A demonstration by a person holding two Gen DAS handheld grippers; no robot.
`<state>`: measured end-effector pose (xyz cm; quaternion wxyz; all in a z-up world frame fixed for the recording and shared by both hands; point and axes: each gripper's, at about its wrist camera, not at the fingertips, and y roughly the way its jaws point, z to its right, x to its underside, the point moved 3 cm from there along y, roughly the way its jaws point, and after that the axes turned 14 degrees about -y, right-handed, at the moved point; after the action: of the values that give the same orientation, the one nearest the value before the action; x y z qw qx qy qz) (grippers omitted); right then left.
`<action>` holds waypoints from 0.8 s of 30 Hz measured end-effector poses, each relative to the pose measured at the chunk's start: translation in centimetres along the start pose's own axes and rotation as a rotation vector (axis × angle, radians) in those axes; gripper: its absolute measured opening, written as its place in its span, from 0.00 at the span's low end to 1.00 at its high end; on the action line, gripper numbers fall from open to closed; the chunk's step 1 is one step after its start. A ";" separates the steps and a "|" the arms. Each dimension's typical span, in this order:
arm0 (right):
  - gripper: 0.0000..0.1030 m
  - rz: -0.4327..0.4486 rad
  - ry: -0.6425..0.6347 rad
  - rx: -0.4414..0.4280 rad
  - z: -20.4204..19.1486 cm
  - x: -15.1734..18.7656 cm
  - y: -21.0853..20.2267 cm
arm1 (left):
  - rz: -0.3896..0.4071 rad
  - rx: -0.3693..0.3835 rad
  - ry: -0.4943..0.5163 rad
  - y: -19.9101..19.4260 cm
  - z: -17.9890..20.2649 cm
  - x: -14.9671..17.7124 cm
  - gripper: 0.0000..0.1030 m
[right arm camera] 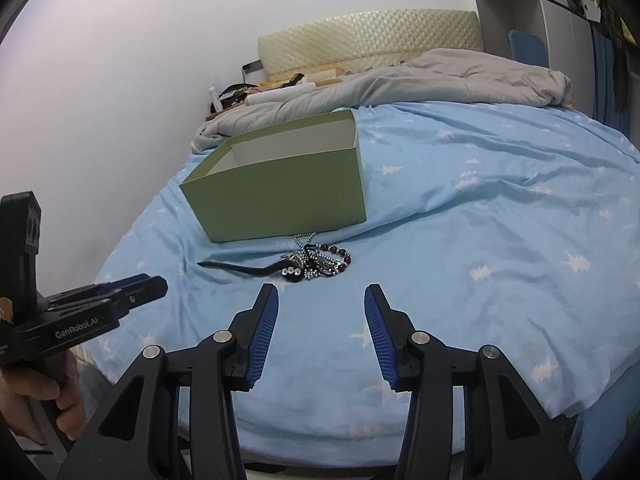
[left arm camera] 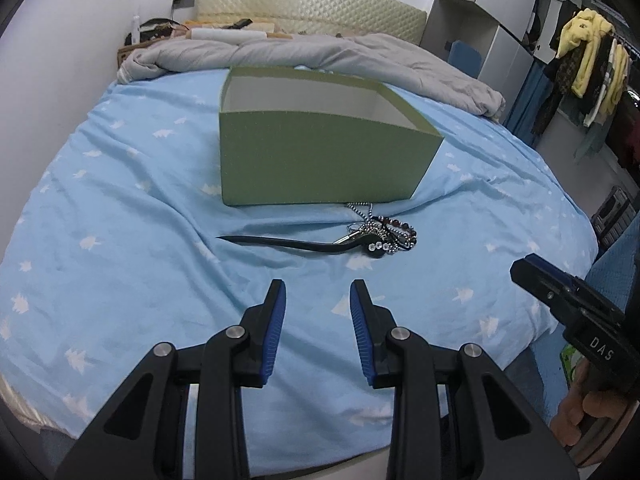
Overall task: Organize jewelry
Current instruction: 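Grasp the black hair stick with the left tool while the right tool grasps the red-beaded necklace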
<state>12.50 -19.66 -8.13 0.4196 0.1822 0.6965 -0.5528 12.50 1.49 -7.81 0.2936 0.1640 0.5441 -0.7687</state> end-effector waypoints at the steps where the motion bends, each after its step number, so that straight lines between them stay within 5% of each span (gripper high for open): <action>1: 0.42 -0.002 0.002 0.003 0.1 -0.1 0.3 | -0.005 0.006 0.004 0.3 0.0 -0.1 0.39; 7: 0.42 -0.030 0.019 0.007 1.1 -0.3 2.7 | -0.027 -0.010 0.081 2.7 0.6 -0.5 0.41; 11: 0.42 -0.058 0.033 0.003 1.9 -0.2 4.5 | -0.050 -0.013 0.049 4.5 -0.1 -1.2 0.55; 17: 0.42 -0.075 0.042 0.007 3.3 -0.4 7.0 | -0.063 0.000 0.060 6.7 -0.9 -2.3 0.55; 24: 0.42 -0.126 0.045 -0.002 4.2 -1.2 10.7 | -0.166 -0.018 0.139 9.9 -0.6 -2.6 0.50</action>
<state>22.43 -19.82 -13.93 0.3684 0.1499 0.7164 -0.5732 20.70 0.41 -13.91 0.1918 0.1685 0.5819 -0.7722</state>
